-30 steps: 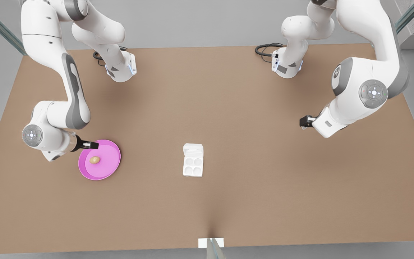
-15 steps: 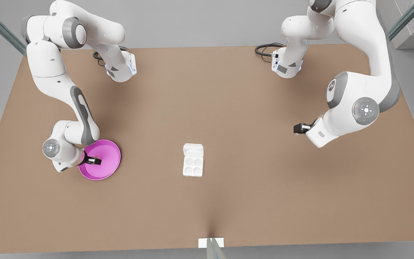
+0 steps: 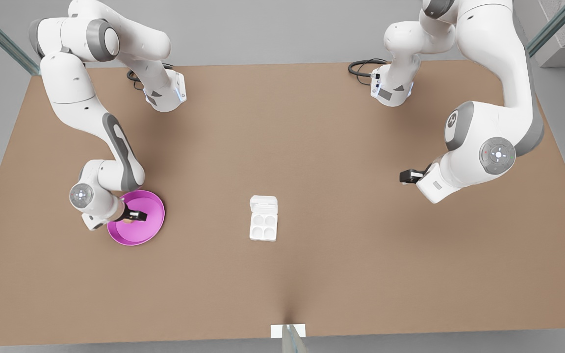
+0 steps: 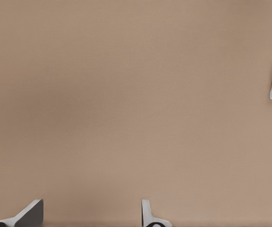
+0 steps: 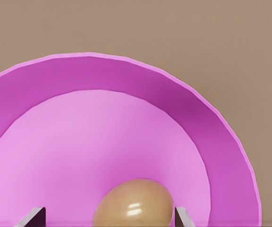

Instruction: Pack egg into the box and close the box lid

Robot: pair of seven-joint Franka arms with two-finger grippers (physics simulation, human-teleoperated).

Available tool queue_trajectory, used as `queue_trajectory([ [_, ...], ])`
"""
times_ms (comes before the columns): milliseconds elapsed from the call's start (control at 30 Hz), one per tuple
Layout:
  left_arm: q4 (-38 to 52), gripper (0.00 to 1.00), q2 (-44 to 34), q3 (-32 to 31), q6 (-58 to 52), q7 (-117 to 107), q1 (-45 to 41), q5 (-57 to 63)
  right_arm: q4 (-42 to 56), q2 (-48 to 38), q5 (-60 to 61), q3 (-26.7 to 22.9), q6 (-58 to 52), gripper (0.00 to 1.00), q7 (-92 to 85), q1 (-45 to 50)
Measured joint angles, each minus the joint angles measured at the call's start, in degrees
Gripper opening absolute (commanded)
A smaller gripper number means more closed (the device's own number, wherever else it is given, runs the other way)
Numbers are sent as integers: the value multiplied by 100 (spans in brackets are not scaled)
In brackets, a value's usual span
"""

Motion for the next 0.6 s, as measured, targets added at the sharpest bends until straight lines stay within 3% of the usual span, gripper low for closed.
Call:
queue_trajectory([
  [433,4,100,-9,0,-20,0,0,4,-48,66,7,-8,41,100,10,-71],
  [600,5,100,-7,0,-11,1,0,-1,41,189,5,-34,88,96,12,-79],
])
